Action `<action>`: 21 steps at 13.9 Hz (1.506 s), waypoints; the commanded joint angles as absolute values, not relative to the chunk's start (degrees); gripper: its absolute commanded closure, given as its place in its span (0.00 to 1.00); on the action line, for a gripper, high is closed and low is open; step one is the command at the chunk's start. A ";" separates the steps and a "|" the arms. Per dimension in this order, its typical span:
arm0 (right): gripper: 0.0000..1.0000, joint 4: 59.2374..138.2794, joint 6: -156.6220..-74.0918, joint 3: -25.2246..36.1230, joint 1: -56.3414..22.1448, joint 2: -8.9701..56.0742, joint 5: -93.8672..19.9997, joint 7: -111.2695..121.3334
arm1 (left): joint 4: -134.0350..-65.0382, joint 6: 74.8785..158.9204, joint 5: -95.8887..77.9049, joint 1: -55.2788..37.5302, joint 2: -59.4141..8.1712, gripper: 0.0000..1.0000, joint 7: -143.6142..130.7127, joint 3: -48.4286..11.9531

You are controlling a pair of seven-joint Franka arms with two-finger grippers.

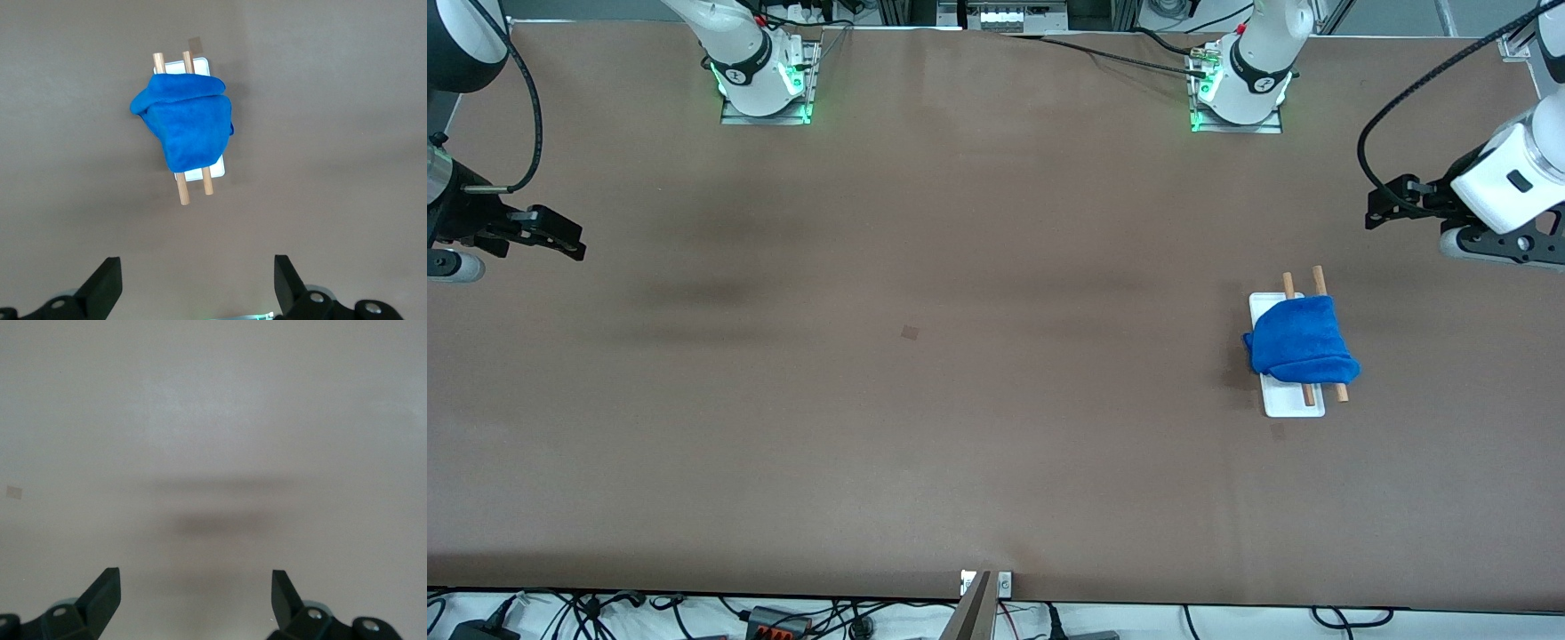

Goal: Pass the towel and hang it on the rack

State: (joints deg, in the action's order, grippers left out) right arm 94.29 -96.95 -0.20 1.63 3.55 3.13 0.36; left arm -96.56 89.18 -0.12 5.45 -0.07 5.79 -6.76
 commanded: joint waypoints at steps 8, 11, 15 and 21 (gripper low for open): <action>0.00 94.13 -96.86 -0.44 1.76 3.51 3.43 1.05 | -102.22 93.51 -0.09 3.96 3.87 0.00 6.06 -5.01; 0.00 94.13 -96.86 -0.53 1.76 3.52 3.34 0.97 | -102.39 94.22 0.00 3.87 4.22 0.00 9.74 -5.01; 0.00 94.13 -96.59 -0.44 1.84 3.34 3.25 0.62 | -102.39 92.38 0.09 3.60 4.83 0.00 8.53 -5.01; 0.00 94.13 -96.06 -0.53 1.67 2.55 3.25 1.05 | -101.69 92.20 0.00 3.78 5.89 0.00 8.52 -4.05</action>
State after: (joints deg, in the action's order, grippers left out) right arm 94.29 -96.85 -0.25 1.61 3.27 3.13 0.36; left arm -100.77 92.31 -0.08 4.43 4.57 7.90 -5.45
